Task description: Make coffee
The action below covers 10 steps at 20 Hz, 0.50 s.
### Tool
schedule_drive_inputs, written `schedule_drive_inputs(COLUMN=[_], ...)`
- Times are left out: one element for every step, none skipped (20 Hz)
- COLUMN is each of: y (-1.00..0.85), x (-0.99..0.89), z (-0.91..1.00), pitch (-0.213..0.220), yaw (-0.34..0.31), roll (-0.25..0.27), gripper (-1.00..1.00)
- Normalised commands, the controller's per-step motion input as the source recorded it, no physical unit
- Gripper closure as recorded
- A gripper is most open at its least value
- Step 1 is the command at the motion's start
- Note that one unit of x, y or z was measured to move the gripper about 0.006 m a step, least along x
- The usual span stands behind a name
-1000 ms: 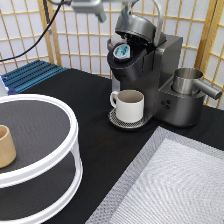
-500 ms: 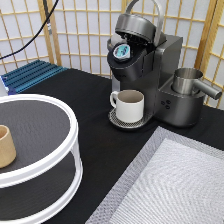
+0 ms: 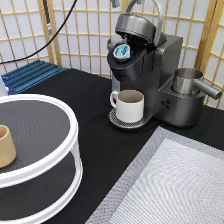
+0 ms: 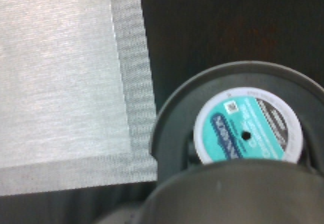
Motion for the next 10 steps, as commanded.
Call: schedule_drive_inputs(y=[-0.01,0.0,0.0,-0.02,-0.05,-0.11,-0.19,-0.23,-0.32,-0.35], x=[0.77,0.75,0.69,0.68,0.65,0.55,0.49,0.43,0.34,0.33], z=[0.08,0.05,0.03,0.01,0.0,0.0,0.0,0.0,0.0,0.0], pitch=[0.162,0.159,0.154,0.152,0.153,0.147,0.144,0.141,0.135,0.135], yaw=[-0.006,-0.006,-0.005,0.0,0.0,0.0,0.0,0.0,0.0,0.0], roll=[-0.079,-0.079,-0.075,-0.057,-0.04,-0.016,0.0,0.0,0.0,0.006], gripper=[-1.0,-1.0,-1.0,-1.0,-1.0,-1.0,-1.0,-1.0,-1.0,-1.0])
